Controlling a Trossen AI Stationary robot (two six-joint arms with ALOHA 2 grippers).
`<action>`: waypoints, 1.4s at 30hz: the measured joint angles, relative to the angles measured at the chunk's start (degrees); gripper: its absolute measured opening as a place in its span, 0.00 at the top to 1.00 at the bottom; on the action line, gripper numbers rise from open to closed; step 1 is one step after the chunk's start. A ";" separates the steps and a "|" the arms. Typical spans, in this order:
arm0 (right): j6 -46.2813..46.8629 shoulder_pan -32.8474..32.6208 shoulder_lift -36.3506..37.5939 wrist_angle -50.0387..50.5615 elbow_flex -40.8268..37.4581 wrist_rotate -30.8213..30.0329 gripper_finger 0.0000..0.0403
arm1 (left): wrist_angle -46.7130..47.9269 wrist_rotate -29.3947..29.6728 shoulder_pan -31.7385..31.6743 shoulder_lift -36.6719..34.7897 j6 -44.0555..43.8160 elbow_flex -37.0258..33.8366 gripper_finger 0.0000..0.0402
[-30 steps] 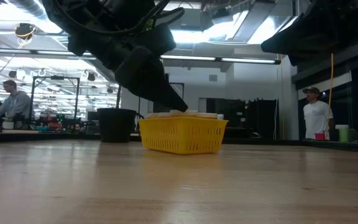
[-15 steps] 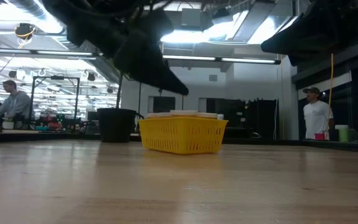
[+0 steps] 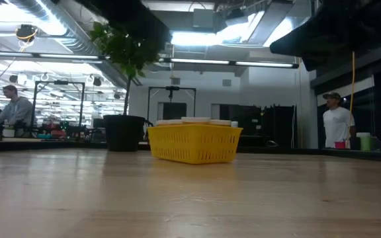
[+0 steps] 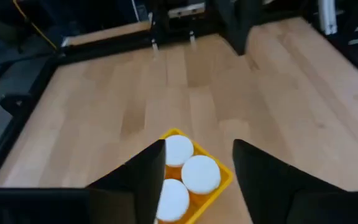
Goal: Pick and place pill bottles into a basket
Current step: Return to Home Position
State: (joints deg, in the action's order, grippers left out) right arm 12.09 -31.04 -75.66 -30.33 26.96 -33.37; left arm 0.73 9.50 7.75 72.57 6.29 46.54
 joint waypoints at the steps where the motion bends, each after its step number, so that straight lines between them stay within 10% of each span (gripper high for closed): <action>1: 0.01 0.29 0.45 0.16 0.00 0.03 0.99 | 1.23 0.09 0.17 -1.52 0.02 0.00 0.56; 11: -1.05 3.38 10.79 5.94 0.07 4.99 0.99 | 3.84 4.72 3.87 -14.19 -1.65 -8.01 0.98; 28: -8.05 5.59 14.69 1.22 -3.95 6.65 0.99 | -9.88 4.56 3.72 -45.73 0.31 -36.97 0.99; 42: -12.55 15.12 26.66 1.53 -8.72 20.17 1.00 | -7.80 -2.15 -5.15 -62.62 2.14 -44.51 0.99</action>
State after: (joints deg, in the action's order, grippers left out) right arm -0.45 -15.92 -49.00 -28.80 18.24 -13.20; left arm -7.08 7.35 2.60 9.95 8.43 2.03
